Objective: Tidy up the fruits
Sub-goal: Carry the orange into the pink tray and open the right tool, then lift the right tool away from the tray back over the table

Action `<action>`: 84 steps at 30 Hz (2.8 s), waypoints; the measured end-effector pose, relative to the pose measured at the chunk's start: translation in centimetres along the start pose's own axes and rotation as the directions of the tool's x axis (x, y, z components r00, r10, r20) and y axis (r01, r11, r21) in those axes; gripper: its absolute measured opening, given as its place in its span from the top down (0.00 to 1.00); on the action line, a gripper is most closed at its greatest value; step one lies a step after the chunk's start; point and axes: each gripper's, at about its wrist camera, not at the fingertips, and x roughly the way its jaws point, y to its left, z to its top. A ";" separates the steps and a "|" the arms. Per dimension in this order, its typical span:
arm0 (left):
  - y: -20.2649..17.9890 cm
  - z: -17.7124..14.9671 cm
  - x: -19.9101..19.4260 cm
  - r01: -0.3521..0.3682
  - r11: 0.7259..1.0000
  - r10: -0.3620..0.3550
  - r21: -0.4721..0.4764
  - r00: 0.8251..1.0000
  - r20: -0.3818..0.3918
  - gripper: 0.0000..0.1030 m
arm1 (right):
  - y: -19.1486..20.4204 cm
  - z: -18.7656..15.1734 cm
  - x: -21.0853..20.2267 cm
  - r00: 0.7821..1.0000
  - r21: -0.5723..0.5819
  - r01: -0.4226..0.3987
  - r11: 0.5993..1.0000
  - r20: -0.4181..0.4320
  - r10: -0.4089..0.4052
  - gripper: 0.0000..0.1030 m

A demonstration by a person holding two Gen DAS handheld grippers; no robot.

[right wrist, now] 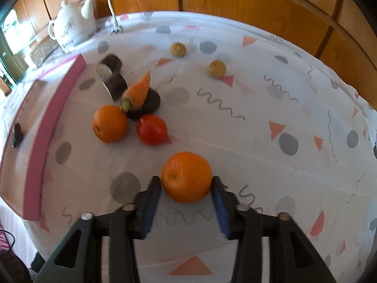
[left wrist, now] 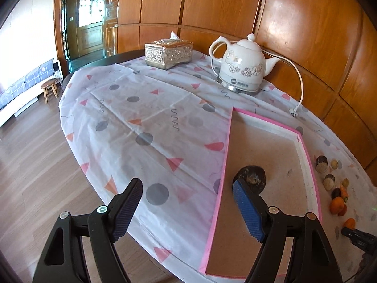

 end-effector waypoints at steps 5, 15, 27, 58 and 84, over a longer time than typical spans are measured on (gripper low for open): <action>-1.2 -0.2 -0.3 0.016 0.999 -0.017 0.037 1.000 0.010 0.23 | 0.6 -0.3 -1.3 0.999 -0.007 -0.027 1.000 0.046 0.028 0.63; -2.5 -0.9 -0.4 0.047 0.995 -0.047 0.086 0.999 0.001 0.23 | 8.1 -0.8 -5.6 0.960 -0.244 -0.241 0.939 0.078 0.267 0.63; -2.1 -1.2 -0.5 0.047 0.995 -0.047 0.084 0.999 -0.004 0.23 | 17.7 2.0 -3.9 0.934 -0.342 -0.333 0.879 0.006 0.356 0.63; -4.0 -1.8 -0.8 0.060 0.987 -0.058 0.147 0.998 -0.017 0.23 | 7.3 0.8 -5.8 0.976 -0.217 -0.112 0.970 0.158 0.148 0.41; -8.2 -0.9 -0.7 0.087 0.962 -0.084 0.260 0.996 -0.022 0.23 | -13.9 -1.0 -7.2 0.964 0.198 0.225 0.954 0.097 -0.247 0.41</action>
